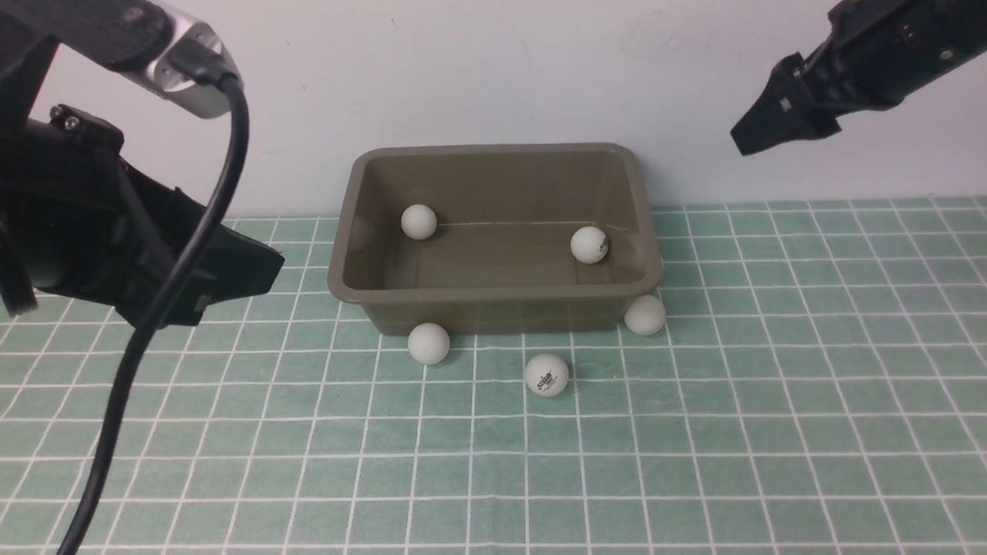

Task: Put the table tennis balls in the box on the green coffee tablecloth.
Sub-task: 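Reach for and grasp a ping pong ball on the table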

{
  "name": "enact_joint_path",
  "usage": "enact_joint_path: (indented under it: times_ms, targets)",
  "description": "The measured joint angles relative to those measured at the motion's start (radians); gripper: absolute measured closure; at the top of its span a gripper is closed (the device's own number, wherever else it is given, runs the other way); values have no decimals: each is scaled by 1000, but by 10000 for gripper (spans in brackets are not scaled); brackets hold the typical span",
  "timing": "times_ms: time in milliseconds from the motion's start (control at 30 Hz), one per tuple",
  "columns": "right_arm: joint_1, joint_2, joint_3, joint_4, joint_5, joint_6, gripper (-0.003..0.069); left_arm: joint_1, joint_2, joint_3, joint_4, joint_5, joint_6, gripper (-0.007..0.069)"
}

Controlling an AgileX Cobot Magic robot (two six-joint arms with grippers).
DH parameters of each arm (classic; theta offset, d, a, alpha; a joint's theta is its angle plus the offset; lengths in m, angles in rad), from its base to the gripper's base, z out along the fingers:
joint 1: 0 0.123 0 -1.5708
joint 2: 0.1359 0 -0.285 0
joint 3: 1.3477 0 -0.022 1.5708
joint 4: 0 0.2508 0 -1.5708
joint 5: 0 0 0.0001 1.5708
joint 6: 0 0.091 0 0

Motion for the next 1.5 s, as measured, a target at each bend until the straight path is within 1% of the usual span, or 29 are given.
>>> enact_joint_path:
  times_ms: [200,300,333,400,433,567,700,933,1067,1133,1200,1500]
  targets:
    - [0,-67,168,20,-160,-16,218,0,9,0,11,0,3,219]
    - [3,-109,261,62,-282,-43,218,0,18,0,17,0,3,219]
    - [8,-125,307,80,-349,-55,218,0,22,0,18,0,3,219]
    - [24,-150,375,113,-452,-76,218,0,28,0,18,-1,3,219]
    - [33,-157,391,125,-477,-81,218,0,32,0,18,-2,3,219]
    - [97,-162,484,165,-646,-93,218,0,47,0,19,-3,3,219]
    - [153,-142,501,180,-738,-97,218,0,61,0,20,-4,3,219]
    - [186,-97,501,220,-841,-95,216,0,70,0,20,-6,3,219]
    - [186,-72,501,253,-888,-95,175,0,70,0,20,-7,3,219]
    - [186,-64,492,262,-891,-95,153,0,70,0,20,-8,3,219]
    - [186,-50,469,264,-886,-95,147,0,70,0,20,-14,3,219]
    - [186,50,361,264,-852,-95,144,0,70,0,20,-22,3,219]
